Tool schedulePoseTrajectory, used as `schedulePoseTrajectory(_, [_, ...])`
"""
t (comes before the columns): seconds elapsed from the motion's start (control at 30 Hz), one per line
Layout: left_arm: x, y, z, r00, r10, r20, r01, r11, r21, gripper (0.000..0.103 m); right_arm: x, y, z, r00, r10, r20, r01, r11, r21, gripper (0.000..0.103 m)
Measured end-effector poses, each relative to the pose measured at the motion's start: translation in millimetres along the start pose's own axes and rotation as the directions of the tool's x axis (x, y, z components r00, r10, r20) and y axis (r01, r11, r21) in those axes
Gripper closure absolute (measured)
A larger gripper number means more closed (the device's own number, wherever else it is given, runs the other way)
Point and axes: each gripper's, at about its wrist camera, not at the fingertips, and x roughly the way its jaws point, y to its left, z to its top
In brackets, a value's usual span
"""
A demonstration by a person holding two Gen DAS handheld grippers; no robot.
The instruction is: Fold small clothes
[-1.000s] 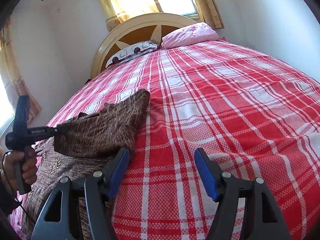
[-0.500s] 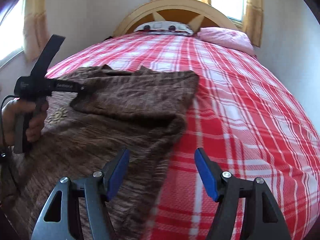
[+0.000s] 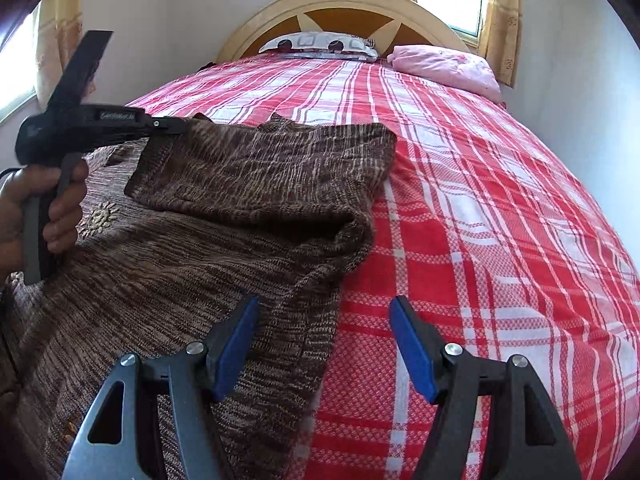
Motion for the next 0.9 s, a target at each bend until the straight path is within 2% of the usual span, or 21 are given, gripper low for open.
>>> schedulePoseTrajectory(0.07, [8.7,5.4,-1.6,0.997,0.052,-0.051,-0.053,0.999,-0.008,0.094,2.1,-3.6,0.4,1.0,0.018,-0.006,-0.018,1.0,0.015,0.035])
schedulePoseTrajectory(0.17, [20.3,25.4,-1.4,0.983,0.138,-0.123,-0.15,0.984,-0.094,0.091,3.6,-6.2,-0.1,0.999,0.035,-0.011,-0.035,0.999,0.032,0.035])
schedulePoseTrajectory(0.2, [22.8,30.6,-2.1,0.98,0.138,-0.145,-0.156,0.98,-0.12,0.091,3.6,-6.3,-0.1,0.999,0.035,-0.011,-0.035,0.999,0.033,0.035])
schedulePoseTrajectory(0.27, [17.7,33.1,-3.2,0.983,0.121,-0.136,-0.139,0.981,-0.136,0.091,3.6,-6.1,-0.7,0.999,0.032,-0.011,-0.032,0.999,0.03,0.035])
schedulePoseTrajectory(0.43, [7.5,14.7,-19.4,0.98,0.122,-0.161,-0.131,0.99,-0.049,0.086,4.6,-6.6,-0.7,0.999,0.041,-0.013,-0.041,0.998,0.039,0.035])
schedulePoseTrajectory(0.5, [6.7,-4.8,-25.7,0.965,0.206,-0.162,-0.195,0.977,0.084,0.085,5.2,-6.5,-0.1,0.999,0.041,-0.013,-0.041,0.998,0.04,0.035])
schedulePoseTrajectory(0.57, [4.1,-14.7,-29.4,0.954,0.258,-0.15,-0.235,0.96,0.153,0.086,4.8,-7.1,0.2,0.999,0.042,-0.011,-0.041,0.998,0.042,0.034])
schedulePoseTrajectory(0.6, [3.0,-16.9,-30.2,0.958,0.244,-0.153,-0.22,0.962,0.161,0.092,4.1,-7.7,0.2,0.999,0.041,-0.007,-0.041,0.998,0.046,0.034])
schedulePoseTrajectory(0.63, [2.3,-17.8,-30.0,0.965,0.206,-0.161,-0.181,0.971,0.156,0.092,3.3,-9.3,-0.1,0.999,0.041,-0.003,-0.041,0.998,0.056,0.034])
schedulePoseTrajectory(0.73, [3.7,-15.8,-26.8,0.97,0.179,-0.166,-0.153,0.975,0.159,0.093,4.3,-13.9,-0.1,0.999,0.046,-0.004,-0.045,0.996,0.079,0.034])
schedulePoseTrajectory(0.83, [2.3,-11.8,-26.1,0.967,0.196,-0.163,-0.174,0.974,0.144,0.098,2.3,-14.2,0.3,0.999,0.044,0.006,-0.044,0.996,0.081,0.034])
schedulePoseTrajectory(0.9, [-0.2,-4.1,-23.9,0.961,0.229,-0.157,-0.211,0.97,0.123,0.1,-0.2,-14.0,0.2,0.999,0.044,0.017,-0.045,0.996,0.081,0.034])
